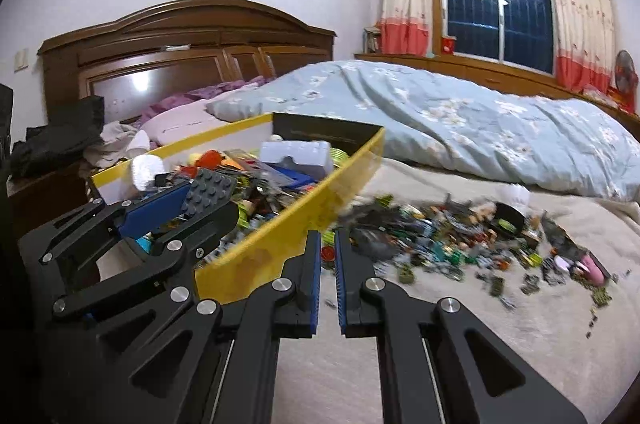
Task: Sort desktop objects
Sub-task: 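Open both tools over the box to drop the grey plate and red piece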
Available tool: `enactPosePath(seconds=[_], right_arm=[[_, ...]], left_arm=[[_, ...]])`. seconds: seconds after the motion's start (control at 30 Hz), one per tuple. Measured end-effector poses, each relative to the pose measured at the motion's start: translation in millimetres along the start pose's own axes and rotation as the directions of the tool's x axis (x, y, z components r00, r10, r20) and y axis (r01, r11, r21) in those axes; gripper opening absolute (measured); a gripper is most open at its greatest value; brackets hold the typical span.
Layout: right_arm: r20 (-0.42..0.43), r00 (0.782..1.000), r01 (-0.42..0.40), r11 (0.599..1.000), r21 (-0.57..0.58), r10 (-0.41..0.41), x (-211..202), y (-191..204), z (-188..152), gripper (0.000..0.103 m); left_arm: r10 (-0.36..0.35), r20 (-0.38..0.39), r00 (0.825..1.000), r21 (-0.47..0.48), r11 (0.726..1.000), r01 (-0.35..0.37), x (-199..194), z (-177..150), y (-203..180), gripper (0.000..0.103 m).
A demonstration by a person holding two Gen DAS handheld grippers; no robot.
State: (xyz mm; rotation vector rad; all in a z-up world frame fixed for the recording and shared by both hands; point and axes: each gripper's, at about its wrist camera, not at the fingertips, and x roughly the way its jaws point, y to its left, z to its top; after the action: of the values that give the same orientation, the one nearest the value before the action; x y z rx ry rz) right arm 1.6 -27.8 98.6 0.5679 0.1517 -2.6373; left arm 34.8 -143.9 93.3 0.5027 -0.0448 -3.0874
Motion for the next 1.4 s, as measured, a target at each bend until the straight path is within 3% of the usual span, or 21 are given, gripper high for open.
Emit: enactPosePath(seconds=[0.17,0.37,0.7,0.8,0.97,1.03,1.1,1.27,1.4], right_arm=[[0.049,0.997,-0.057,0.997,-0.047,0.059,11,28,11,0.006],[0.031,0.990,-0.134,0.989,-0.063,0.137,33,51,22,0.008],[-0.094,0.965,-0.250,0.967,-0.046,0.245,104,50,10,0.008],[-0.049,0.970,-0.243,0.966,-0.088,0.240,105,50,5,0.012],[-0.030,0.974,-0.225,0.972,-0.063,0.223,102,50,4,0.017],[-0.008,0.985,-0.170,0.983,-0.064,0.170,94,51,3,0.025],[0.035,0.989,-0.138,0.988,-0.075,0.141,82,51,5,0.026],[0.135,0.987,-0.070,0.990,-0.122,0.086,50,58,16,0.028],[0.176,0.984,0.011,0.990,-0.144,0.014,34,64,25,0.038]], left_arm=[[0.076,0.038,0.996,-0.002,0.997,-0.076,-8,2,30,0.032],[0.132,0.023,0.991,-0.018,0.991,-0.132,-1,3,55,0.032],[0.198,-0.138,0.970,-0.099,0.972,-0.212,53,-22,72,0.030],[0.234,-0.125,0.964,-0.068,0.968,-0.244,55,-26,69,0.028],[0.261,-0.102,0.960,-0.075,0.960,-0.269,49,-27,68,0.028],[0.274,-0.075,0.959,-0.062,0.958,-0.278,44,-26,66,0.028],[0.266,-0.040,0.963,-0.064,0.961,-0.268,35,-23,65,0.028],[0.243,0.033,0.969,-0.099,0.966,-0.239,13,-12,66,0.028],[0.253,0.047,0.966,-0.136,0.960,-0.245,5,-5,68,0.028]])
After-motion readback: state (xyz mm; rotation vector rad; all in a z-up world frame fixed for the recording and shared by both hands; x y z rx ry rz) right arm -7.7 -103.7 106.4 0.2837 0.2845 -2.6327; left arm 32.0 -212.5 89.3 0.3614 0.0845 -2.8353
